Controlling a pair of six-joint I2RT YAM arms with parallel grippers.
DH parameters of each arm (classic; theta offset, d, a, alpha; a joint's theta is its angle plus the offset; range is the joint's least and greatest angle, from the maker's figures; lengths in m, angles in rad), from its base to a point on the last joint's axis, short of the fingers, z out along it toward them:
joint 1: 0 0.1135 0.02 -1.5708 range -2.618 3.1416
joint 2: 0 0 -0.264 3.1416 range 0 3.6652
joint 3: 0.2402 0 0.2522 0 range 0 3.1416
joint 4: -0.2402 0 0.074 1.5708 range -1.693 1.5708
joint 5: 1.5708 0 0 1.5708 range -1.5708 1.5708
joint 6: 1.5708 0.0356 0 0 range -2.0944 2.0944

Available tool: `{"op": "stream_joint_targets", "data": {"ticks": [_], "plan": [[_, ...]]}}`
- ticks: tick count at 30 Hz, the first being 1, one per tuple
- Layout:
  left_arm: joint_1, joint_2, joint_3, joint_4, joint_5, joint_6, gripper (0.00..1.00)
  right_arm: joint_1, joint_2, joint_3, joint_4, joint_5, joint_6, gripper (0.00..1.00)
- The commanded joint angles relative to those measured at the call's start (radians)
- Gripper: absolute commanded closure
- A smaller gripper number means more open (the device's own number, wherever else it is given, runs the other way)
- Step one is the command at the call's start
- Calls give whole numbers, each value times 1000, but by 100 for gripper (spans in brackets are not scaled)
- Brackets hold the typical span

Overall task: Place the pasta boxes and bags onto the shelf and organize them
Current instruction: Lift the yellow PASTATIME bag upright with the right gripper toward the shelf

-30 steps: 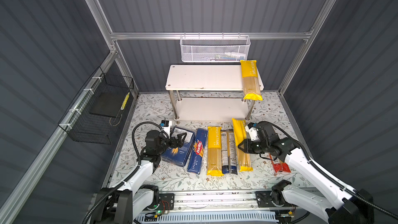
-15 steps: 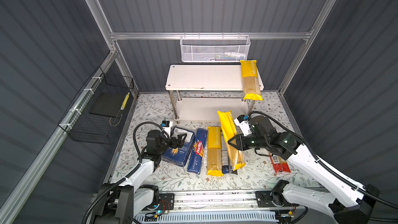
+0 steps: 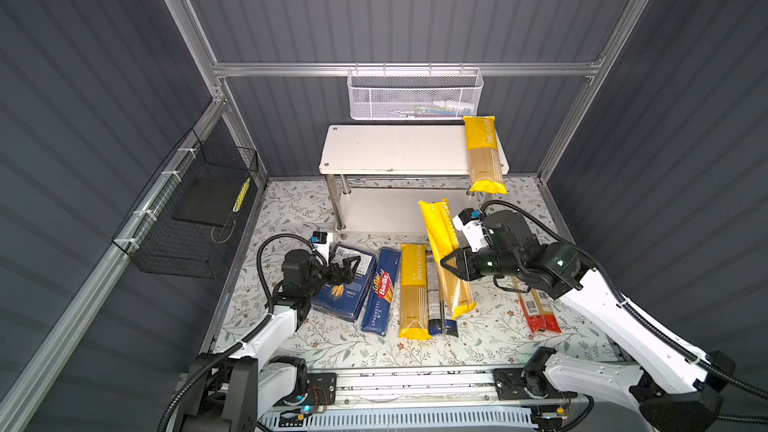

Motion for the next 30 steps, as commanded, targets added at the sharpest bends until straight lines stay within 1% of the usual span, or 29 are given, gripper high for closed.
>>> {"op": "stream_joint_targets", "data": {"ticks": [1,4,9,15,20,26,30], "plan": [[-7,-10,14,-3,-8,17,1,5,-3,144,35,29,-50,100],[-7,-12,14,0,-9,17,1,5,50,245,-23,64,-70,100],[-7,-14,12,-3,-9,16,1,3,96,352,-45,115,-86,100],[-7,-18,11,-6,-11,14,1,-6,176,484,-40,134,-113,100],[-8,-23,7,-6,-16,13,1,-47,251,602,-46,147,-143,100],[-7,-24,8,-6,-18,12,1,-138,335,715,-23,54,-135,100],[-7,-21,7,-5,-20,10,1,-168,392,792,2,11,-132,100]]}}
